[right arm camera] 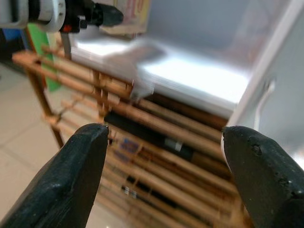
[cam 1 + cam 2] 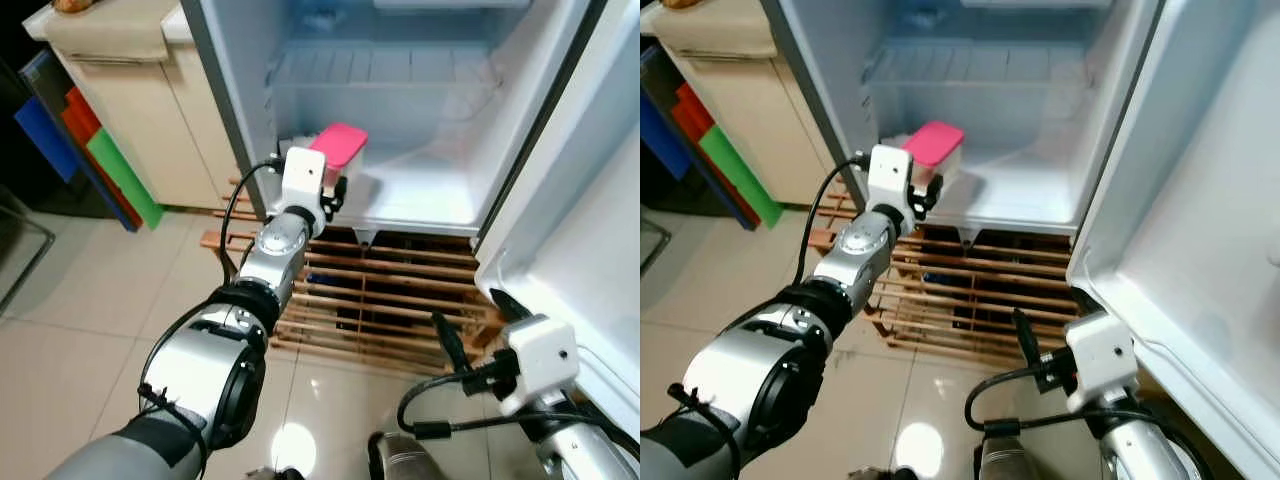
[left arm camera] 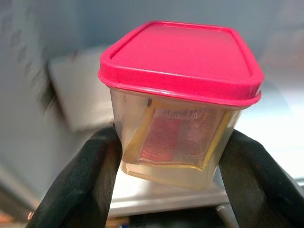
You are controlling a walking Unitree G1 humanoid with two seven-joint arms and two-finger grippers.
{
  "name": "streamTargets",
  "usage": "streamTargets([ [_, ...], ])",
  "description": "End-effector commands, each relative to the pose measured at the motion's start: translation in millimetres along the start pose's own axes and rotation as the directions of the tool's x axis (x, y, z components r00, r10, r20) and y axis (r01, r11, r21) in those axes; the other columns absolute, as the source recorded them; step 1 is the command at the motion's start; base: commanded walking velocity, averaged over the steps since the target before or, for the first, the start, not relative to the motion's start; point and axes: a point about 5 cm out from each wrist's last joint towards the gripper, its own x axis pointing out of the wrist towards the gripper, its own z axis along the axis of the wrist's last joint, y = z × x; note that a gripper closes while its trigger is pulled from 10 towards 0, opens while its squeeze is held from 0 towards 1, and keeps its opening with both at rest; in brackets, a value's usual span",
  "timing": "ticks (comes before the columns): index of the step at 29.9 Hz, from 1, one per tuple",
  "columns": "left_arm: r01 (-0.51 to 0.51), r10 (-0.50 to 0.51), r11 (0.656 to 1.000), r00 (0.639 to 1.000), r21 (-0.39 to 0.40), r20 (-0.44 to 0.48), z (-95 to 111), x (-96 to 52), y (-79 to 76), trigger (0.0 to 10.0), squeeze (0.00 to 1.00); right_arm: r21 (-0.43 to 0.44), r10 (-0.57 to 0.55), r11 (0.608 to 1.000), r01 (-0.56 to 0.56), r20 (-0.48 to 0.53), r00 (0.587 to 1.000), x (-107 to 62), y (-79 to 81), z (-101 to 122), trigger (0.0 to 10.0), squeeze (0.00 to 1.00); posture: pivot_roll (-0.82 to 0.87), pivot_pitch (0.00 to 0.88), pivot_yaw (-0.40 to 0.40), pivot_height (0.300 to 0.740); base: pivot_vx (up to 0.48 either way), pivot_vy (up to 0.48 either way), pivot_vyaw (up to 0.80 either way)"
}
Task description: Restocking fridge
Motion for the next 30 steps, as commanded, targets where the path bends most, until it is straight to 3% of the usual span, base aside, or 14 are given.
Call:
streamTargets([
  [1, -0.085, 0.085, 0.996, 0.996, -0.032, -0.014, -3, -1.5, 14.1, 10.0, 0.0, 0.008, 0.011, 1.0, -0.011, -0.018, 1.0, -11.4, 3.8, 7, 10.0, 0.0, -0.49, 0.321, 0.077, 0.74, 0.0, 0.0, 0.0],
  [7, -0.146, 0.145, 0.988, 0.989, -0.052, -0.03, -8, -3.4, 21.4, 10.0, 0.0, 0.007, -0.037, 0.999, 0.038, -0.057, 0.998, -25.8, 0.2, 12, 10.0, 0.0, -0.53, 0.356, 0.061, 0.74, 0.0, 0.0, 0.0],
  [15, -0.158, 0.157, 0.984, 0.987, -0.079, -0.019, -4, -1.7, 14.3, 10.0, 0.0, 0.014, -0.064, 0.998, 0.066, -0.11, 0.992, -43.8, 6.7, 17, 10.0, 0.0, -0.55, 0.396, 0.072, 0.74, 0.0, 0.0, 0.0],
  [16, -0.146, 0.145, 0.986, 0.989, -0.081, -0.014, -3, -1.0, 12.1, 10.0, 0.07, 0.015, -0.065, 0.998, 0.067, -0.114, 0.991, -44.3, 7.5, 17, 10.0, 0.0, -0.55, 0.396, 0.073, 0.74, 0.0, 0.0, 0.0],
  [17, -0.132, 0.132, 0.988, 0.991, -0.08, -0.007, -1, -0.3, 9.7, 10.0, 0.34, 0.016, -0.067, 0.997, 0.069, -0.116, 0.991, -44.7, 8.1, 17, 10.0, 0.0, -0.55, 0.397, 0.077, 0.74, 0.0, 0.0, 0.0],
  [18, -0.132, 0.132, 0.988, 0.991, -0.08, -0.007, -1, -0.3, 9.7, 10.0, 0.34, 0.016, -0.067, 0.997, 0.069, -0.116, 0.991, -44.7, 8.1, 17, 10.0, 0.0, -0.55, 0.397, 0.077, 0.74, 0.0, 0.0, 0.0],
  [19, -0.099, 0.1, 0.992, 0.995, -0.074, 0.009, 4, 1.3, 4.5, 10.0, 1.0, 0.017, -0.07, 0.997, 0.072, -0.121, 0.99, -45.1, 9.0, 17, 10.0, 0.0, -0.55, 0.396, 0.082, 0.74, 0.0, 0.0, 0.0],
  [30, 0.0, 0.004, 0.997, 0.999, -0.073, 0.055, 22, 7.5, -10.5, 10.0, 1.0, 0.021, -0.078, 0.996, 0.082, -0.139, 0.987, -45.6, 11.4, 15, 10.0, 0.0, -0.55, 0.392, 0.092, 0.74, 0.0, 0.0, 0.0],
])
